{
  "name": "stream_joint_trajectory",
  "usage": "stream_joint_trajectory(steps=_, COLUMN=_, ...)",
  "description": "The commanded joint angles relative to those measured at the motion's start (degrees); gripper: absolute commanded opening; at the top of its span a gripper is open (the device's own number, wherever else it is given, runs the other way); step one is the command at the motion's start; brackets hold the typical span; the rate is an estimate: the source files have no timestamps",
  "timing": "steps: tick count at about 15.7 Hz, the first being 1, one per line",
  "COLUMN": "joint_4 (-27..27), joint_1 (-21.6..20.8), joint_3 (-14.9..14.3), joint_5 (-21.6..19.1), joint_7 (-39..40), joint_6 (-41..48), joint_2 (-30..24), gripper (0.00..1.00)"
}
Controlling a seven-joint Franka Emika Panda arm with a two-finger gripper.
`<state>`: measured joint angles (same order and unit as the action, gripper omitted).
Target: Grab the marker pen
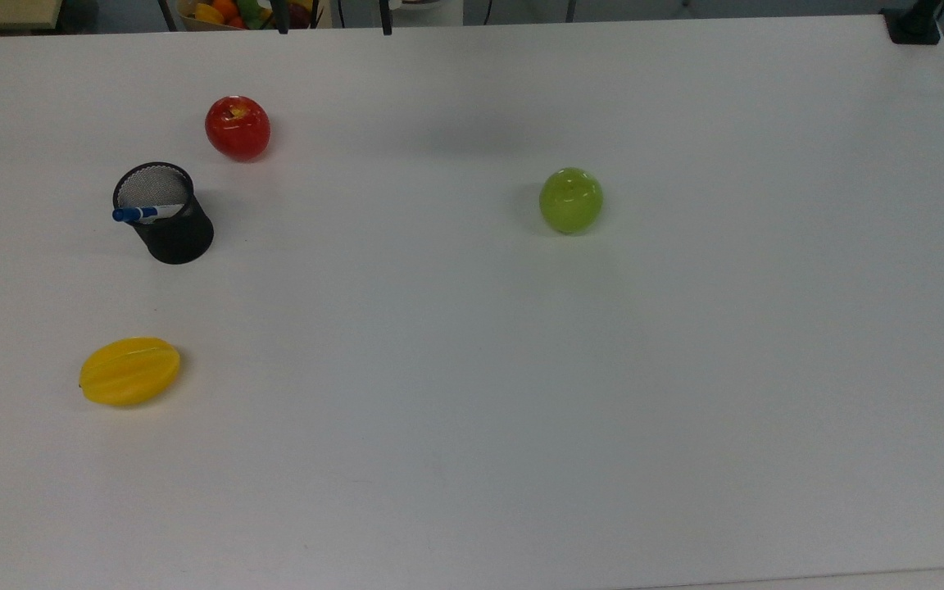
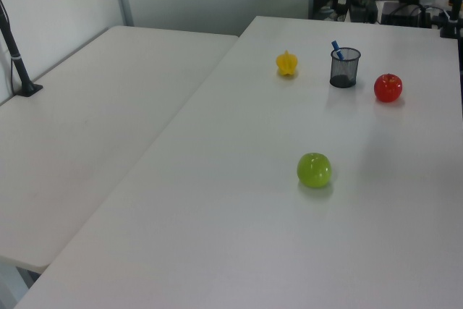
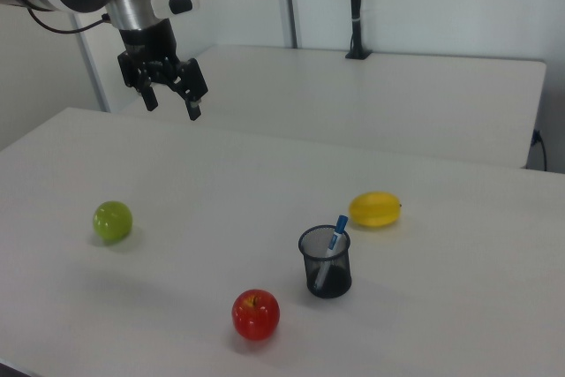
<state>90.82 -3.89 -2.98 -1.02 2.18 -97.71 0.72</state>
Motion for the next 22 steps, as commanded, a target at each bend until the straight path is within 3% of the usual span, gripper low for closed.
stream_joint_trajectory(steps=1, joint_4=1.3, joint_1=0.0, joint_3=-0.5, joint_5=-0.7, joint_7=0.7, joint_6=-0.7, joint_2=-1.2, gripper=1.00)
stream_joint_trajectory(steps=22, joint_4=1.9, joint_1=4.5, joint_3=-0.6, joint_5=-0.2, joint_7=1.6, joint_6=-2.1, joint_2=-2.7, gripper=1.00)
